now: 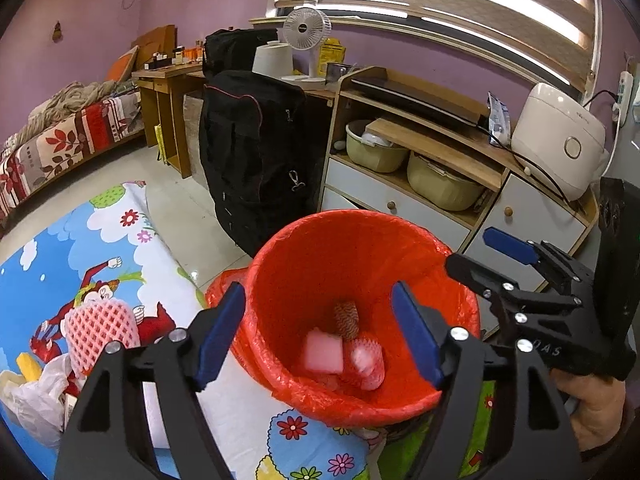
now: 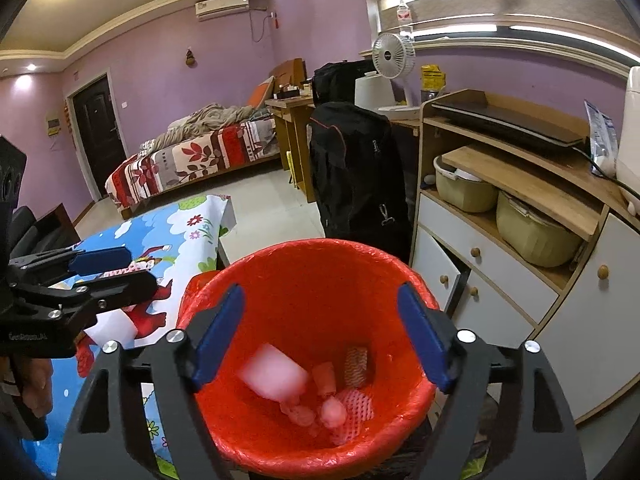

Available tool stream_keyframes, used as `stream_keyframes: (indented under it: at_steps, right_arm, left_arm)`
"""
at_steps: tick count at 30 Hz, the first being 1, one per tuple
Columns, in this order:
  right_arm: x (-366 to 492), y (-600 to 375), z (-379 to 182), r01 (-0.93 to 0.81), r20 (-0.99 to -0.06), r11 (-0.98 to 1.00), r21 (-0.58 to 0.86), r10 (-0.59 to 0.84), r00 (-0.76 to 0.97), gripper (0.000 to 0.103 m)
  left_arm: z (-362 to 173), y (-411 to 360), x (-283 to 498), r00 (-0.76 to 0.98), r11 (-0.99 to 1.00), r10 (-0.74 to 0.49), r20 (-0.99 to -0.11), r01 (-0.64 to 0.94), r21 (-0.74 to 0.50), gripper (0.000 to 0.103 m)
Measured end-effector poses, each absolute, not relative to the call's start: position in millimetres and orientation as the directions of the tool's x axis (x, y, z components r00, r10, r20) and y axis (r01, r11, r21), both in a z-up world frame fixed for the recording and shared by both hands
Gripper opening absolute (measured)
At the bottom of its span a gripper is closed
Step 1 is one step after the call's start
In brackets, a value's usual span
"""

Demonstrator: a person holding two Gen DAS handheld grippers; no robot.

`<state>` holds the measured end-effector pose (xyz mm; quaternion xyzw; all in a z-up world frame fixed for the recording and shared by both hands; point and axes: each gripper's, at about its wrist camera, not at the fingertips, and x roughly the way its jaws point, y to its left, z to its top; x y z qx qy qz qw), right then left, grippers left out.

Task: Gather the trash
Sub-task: 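Move both open tools back over the trash on the bed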

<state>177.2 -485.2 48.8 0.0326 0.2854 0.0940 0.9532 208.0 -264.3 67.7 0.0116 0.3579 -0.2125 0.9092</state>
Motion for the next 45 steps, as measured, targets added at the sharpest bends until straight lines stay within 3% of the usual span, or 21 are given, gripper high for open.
stream_keyframes:
  at_steps: [10, 27, 45]
  right_arm:
    - [168, -475, 47, -0.18, -0.523, 0.974, 0.138, 0.226, 0.822, 0.092]
    - [150, -404, 49, -0.311, -0.52, 0.933, 0.179, 0.358, 0.776, 0.095]
    - [132, -329, 49, -0.447, -0.539, 0.882, 0.151, 0.452, 0.71, 0.095]
  left_arm:
    - [71, -238, 190, 0.688, 0.925, -0.359, -0.631, 0.351, -0.144, 0.078]
    - [75, -141, 126, 0.762, 0.966, -0.257, -0.594, 0.19, -0.174, 0.082]
    - [50, -52, 83, 0.775, 0.981, -0.123, -0.62, -0.001, -0.196, 0.082]
